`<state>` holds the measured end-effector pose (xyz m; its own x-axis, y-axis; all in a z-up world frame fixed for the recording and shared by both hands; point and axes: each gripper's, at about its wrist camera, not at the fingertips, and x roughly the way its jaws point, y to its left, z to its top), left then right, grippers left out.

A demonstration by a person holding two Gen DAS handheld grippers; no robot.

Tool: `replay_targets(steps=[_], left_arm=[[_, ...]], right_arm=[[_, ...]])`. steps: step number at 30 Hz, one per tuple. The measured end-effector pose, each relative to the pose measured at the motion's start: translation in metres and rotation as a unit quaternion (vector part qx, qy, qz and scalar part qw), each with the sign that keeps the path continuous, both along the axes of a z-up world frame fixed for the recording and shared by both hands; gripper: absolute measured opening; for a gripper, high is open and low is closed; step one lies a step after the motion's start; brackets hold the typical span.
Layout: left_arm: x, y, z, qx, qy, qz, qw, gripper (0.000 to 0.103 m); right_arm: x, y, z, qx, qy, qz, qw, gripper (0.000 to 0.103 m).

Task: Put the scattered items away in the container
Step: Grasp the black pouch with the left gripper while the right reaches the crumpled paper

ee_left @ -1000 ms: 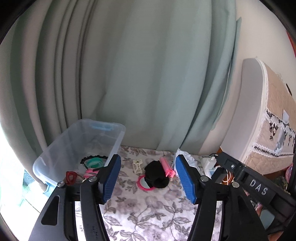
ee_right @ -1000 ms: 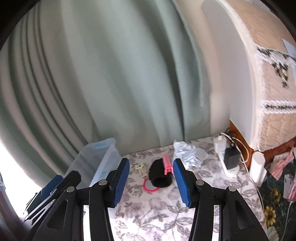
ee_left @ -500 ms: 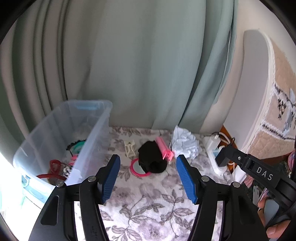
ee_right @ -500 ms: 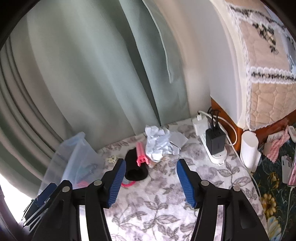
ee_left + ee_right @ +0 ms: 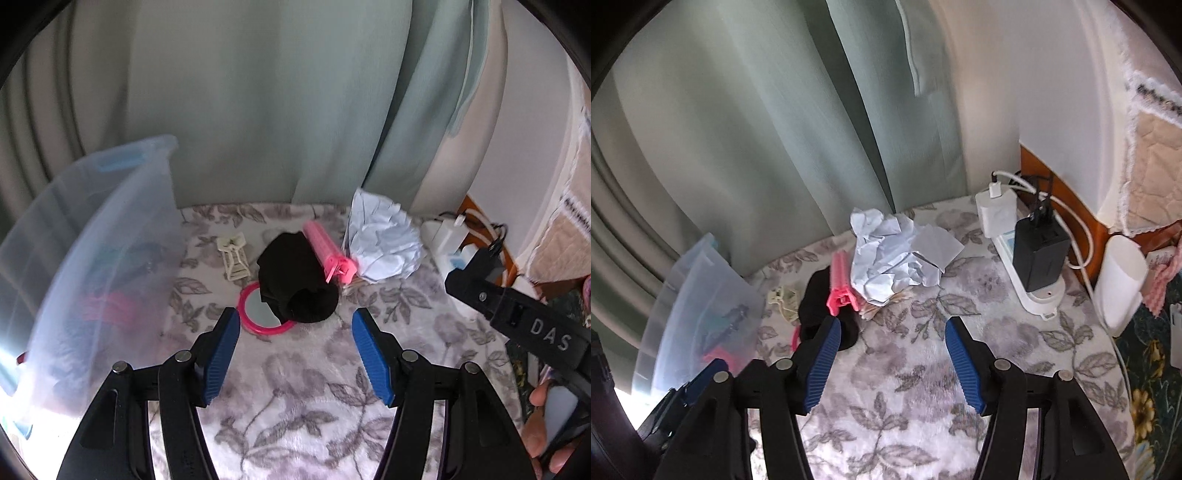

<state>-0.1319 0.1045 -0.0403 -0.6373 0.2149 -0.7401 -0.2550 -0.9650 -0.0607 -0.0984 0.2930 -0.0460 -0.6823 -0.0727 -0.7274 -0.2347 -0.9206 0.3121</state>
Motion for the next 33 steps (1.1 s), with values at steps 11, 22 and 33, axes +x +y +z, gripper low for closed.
replay_targets(steps=[11, 22, 33], left_arm=[[-0.050, 0.015, -0.052, -0.039, -0.025, -0.003, 0.9989, 0.064], [-0.076, 0.023, -0.068, -0.047, -0.018, -0.008, 0.9987, 0.064], [-0.085, 0.022, -0.075, -0.046, -0.016, -0.012, 0.9987, 0.064]], right_arm=[[-0.050, 0.004, -0.039, -0.016, -0.014, 0.007, 1.000, 0.074], [-0.091, 0.018, -0.058, -0.063, -0.014, -0.007, 0.998, 0.085], [-0.117, 0.011, -0.079, -0.069, -0.031, -0.002, 0.997, 0.091]])
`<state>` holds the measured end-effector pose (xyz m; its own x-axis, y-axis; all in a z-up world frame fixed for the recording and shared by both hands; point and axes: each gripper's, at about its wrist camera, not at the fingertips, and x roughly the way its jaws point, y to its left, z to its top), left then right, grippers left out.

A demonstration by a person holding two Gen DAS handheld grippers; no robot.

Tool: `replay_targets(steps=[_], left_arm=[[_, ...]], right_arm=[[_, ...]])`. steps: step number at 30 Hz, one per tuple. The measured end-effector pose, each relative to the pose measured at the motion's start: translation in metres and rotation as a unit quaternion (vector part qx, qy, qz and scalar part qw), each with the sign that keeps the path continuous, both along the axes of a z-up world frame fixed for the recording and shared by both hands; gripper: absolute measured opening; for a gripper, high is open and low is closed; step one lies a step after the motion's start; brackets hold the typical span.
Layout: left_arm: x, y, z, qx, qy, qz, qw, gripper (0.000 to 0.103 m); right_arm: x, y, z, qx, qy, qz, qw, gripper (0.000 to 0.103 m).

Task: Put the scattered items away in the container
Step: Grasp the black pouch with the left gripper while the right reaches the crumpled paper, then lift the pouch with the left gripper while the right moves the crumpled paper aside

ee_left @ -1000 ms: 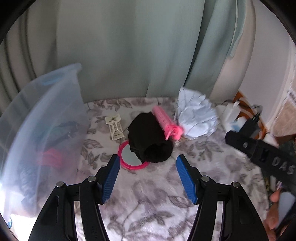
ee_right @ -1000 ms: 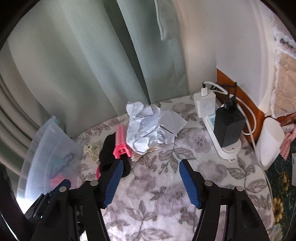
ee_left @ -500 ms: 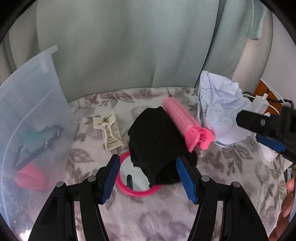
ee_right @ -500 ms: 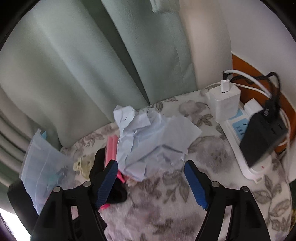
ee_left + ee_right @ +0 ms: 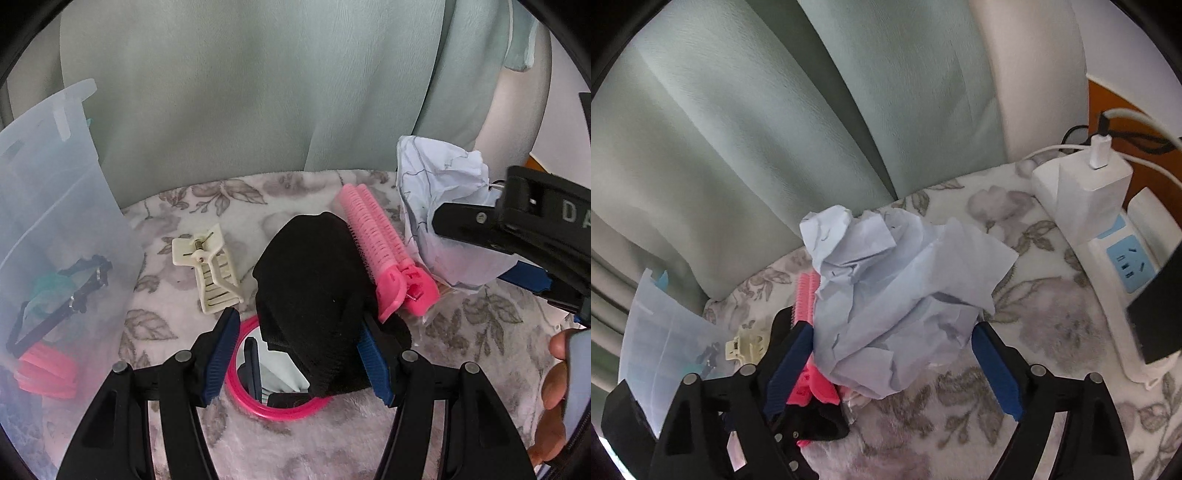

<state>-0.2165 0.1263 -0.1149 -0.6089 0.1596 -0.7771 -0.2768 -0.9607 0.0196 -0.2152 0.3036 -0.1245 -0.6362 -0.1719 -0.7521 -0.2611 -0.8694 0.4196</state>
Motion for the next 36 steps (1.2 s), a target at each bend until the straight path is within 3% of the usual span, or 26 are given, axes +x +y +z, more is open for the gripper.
replay_targets(steps=[5, 10, 17, 21, 36], left_arm=[[0.000, -0.001, -0.001, 0.001, 0.002, -0.002, 1.0000, 0.063], [0.001, 0.001, 0.001, 0.005, 0.002, -0.010, 0.9999, 0.048], [0.005, 0.003, 0.006, 0.015, -0.002, -0.018, 0.9997, 0.022], [0.008, 0.002, 0.013, 0.021, 0.000, -0.019, 0.9996, 0.011], [0.045, -0.015, 0.066, 0.044, 0.036, -0.008, 0.9983, 0.008]], right_arm=[[-0.004, 0.001, -0.003, -0.005, 0.003, -0.006, 1.000, 0.091], [-0.003, 0.002, -0.002, -0.009, 0.004, -0.017, 1.000, 0.090], [0.004, 0.004, 0.005, -0.020, 0.014, -0.019, 1.000, 0.067], [0.011, 0.005, 0.012, -0.018, 0.022, -0.022, 0.999, 0.063], [0.068, -0.001, 0.070, -0.022, 0.069, -0.018, 0.997, 0.061]])
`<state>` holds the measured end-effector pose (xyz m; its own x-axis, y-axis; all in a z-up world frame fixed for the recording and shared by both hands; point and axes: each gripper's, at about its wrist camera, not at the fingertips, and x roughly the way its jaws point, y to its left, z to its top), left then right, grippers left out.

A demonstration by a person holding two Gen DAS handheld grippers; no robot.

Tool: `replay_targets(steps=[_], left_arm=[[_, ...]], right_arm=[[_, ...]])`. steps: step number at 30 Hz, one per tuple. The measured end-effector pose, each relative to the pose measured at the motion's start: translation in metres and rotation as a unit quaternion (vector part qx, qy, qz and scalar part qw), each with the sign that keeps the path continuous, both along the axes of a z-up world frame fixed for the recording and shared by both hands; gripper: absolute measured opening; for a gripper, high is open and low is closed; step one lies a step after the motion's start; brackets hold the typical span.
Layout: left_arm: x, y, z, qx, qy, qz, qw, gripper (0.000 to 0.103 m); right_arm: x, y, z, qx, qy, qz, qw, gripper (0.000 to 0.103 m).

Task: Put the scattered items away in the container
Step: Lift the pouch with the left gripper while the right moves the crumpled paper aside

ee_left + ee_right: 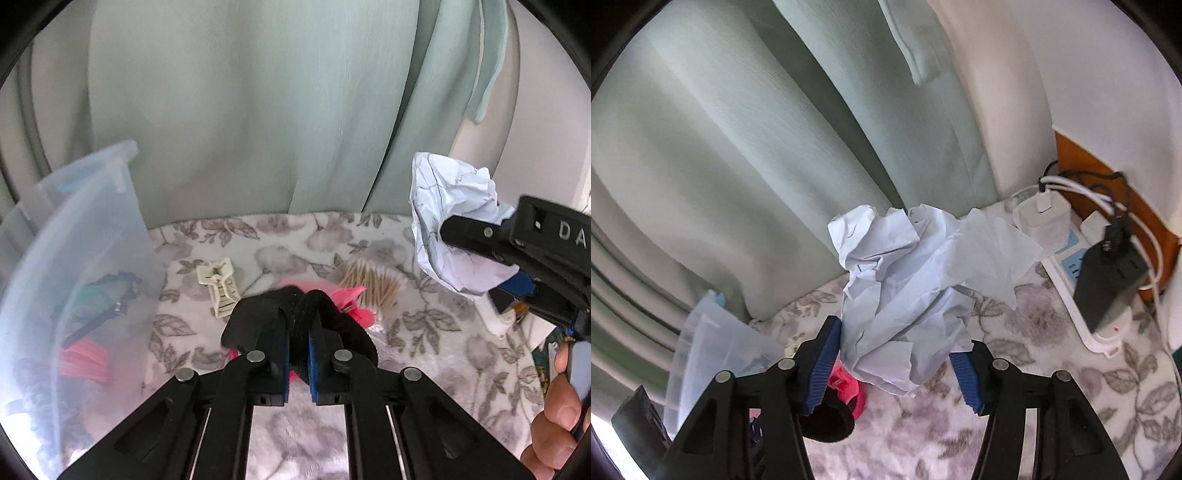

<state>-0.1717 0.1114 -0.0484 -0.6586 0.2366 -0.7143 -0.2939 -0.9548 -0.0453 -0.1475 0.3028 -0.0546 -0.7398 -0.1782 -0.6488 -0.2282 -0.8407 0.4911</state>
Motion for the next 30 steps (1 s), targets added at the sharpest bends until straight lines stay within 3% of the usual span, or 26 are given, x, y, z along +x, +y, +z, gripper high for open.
replay_targets(steps=[9, 13, 21, 30], left_arm=[[0.044, -0.018, 0.048, 0.037, 0.032, 0.005, 0.9988, 0.007], [0.069, -0.024, 0.069, 0.051, 0.052, -0.001, 0.9974, 0.007], [0.097, -0.024, 0.063, 0.049, 0.046, -0.014, 0.9977, 0.007], [0.110, -0.028, 0.034, 0.034, 0.024, -0.014, 0.9990, 0.007]], right_arm=[[0.054, -0.010, 0.043, -0.003, 0.030, 0.006, 1.000, 0.061], [0.081, -0.016, 0.056, 0.020, 0.042, 0.016, 0.999, 0.061], [0.102, -0.014, 0.007, 0.045, -0.044, 0.017, 0.998, 0.061], [0.097, -0.006, -0.037, 0.049, -0.083, 0.015, 0.995, 0.063]])
